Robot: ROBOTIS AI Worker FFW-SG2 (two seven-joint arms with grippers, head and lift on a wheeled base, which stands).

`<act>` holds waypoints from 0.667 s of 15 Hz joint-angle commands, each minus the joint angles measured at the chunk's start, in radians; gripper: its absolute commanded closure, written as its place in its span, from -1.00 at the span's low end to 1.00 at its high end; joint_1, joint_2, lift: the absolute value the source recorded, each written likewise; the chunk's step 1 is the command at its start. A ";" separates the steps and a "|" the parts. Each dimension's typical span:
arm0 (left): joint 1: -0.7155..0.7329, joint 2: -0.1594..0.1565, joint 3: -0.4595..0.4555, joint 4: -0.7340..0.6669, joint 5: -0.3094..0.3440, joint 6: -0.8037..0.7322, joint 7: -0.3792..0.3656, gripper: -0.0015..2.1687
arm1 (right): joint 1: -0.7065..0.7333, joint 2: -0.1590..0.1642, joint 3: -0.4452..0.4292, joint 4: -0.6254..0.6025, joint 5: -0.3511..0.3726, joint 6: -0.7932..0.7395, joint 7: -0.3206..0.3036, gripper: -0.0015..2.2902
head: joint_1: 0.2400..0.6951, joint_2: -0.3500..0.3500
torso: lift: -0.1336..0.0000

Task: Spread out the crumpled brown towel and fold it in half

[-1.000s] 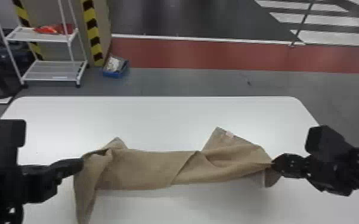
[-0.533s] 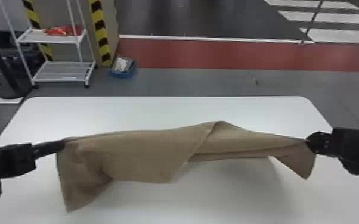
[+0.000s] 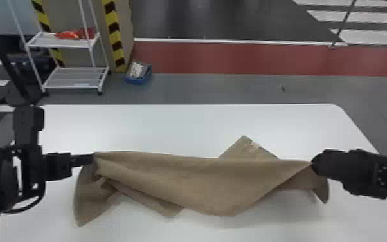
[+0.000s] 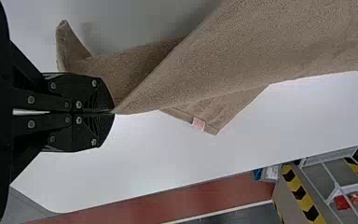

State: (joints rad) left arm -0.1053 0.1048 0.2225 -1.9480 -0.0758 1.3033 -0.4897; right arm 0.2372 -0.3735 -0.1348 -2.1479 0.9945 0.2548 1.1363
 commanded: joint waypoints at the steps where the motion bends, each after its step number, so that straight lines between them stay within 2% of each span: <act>1: -0.010 -0.002 0.012 0.020 -0.007 -0.003 0.010 -0.99 | -0.019 0.016 0.018 0.005 -0.004 0.014 -0.003 0.28 | 1.00 -0.09 | -0.87; 4: 0.064 -0.002 0.083 -0.108 0.044 -0.003 0.010 -0.98 | -0.035 0.033 0.037 0.005 0.000 0.057 -0.004 0.27 | 1.00 0.00 | -0.87; 5: 0.079 -0.004 0.110 -0.155 0.064 0.000 0.007 -0.97 | -0.044 0.036 0.046 0.008 0.004 0.091 -0.020 0.09 | 1.00 0.02 | -0.87; 9: 0.141 -0.002 0.178 -0.272 0.103 0.074 -0.033 -0.97 | -0.062 0.059 0.069 0.036 0.033 0.125 -0.032 0.06 | 1.00 0.09 | -0.87; 10: 0.176 -0.004 0.176 -0.293 0.108 0.070 -0.033 -0.97 | -0.065 0.061 0.073 0.046 0.042 0.146 -0.033 -0.06 | 1.00 0.10 | -0.87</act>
State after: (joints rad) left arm 0.0223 0.1024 0.3948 -2.2041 0.0256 1.3699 -0.5206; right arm 0.1769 -0.3169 -0.0673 -2.1135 1.0255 0.3765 1.1034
